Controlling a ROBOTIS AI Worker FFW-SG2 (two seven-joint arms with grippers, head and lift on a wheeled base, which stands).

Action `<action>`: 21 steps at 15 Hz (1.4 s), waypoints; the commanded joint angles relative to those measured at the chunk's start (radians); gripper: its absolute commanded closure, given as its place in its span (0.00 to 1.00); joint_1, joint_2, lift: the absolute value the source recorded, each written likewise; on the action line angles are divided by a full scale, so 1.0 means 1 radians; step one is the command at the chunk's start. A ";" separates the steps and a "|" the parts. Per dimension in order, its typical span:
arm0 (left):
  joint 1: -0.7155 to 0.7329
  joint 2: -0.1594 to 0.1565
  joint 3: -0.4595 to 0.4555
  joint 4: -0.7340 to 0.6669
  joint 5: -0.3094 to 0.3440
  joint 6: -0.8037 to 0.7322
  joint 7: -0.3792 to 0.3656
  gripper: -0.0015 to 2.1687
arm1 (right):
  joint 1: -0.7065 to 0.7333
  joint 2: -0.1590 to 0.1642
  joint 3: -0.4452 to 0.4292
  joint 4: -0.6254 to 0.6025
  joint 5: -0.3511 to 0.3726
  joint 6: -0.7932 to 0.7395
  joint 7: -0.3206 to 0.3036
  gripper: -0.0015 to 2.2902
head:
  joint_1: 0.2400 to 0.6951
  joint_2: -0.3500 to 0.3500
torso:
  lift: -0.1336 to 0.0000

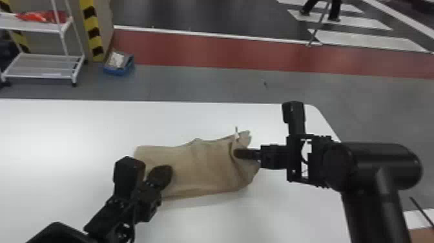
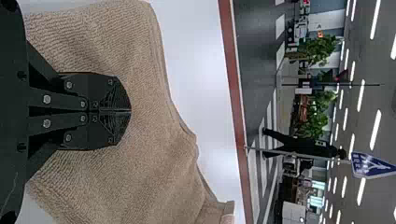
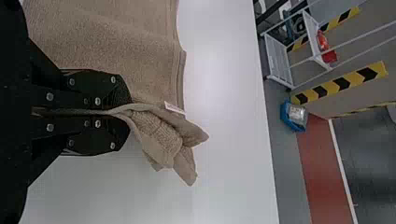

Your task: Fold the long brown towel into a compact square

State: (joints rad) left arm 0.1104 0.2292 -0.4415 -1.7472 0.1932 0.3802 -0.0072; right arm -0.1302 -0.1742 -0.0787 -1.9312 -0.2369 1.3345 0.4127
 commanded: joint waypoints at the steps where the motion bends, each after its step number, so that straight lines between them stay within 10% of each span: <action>1: -0.001 -0.008 0.000 0.003 0.000 0.003 0.000 0.88 | 0.003 0.033 0.008 -0.065 -0.041 0.042 -0.002 0.72 | 1.00 0.24 | 0.07; 5: 0.012 -0.005 0.012 -0.021 0.025 -0.003 -0.005 0.88 | 0.001 0.079 0.011 -0.095 -0.067 0.055 -0.018 0.72 | 1.00 0.32 | 0.07; 13: 0.127 0.073 0.184 -0.163 0.097 0.030 -0.099 0.88 | -0.025 0.070 -0.056 -0.092 -0.084 0.052 -0.044 0.72 | 1.00 0.38 | 0.07; 21: 0.141 0.071 0.173 -0.143 0.087 0.030 -0.146 0.88 | -0.069 0.117 -0.001 -0.074 -0.070 0.058 -0.058 0.71 | 1.00 0.41 | 0.07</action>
State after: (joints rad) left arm 0.2547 0.3014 -0.2630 -1.8937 0.2823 0.4131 -0.1534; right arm -0.1944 -0.0668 -0.1073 -2.0035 -0.3164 1.3882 0.3593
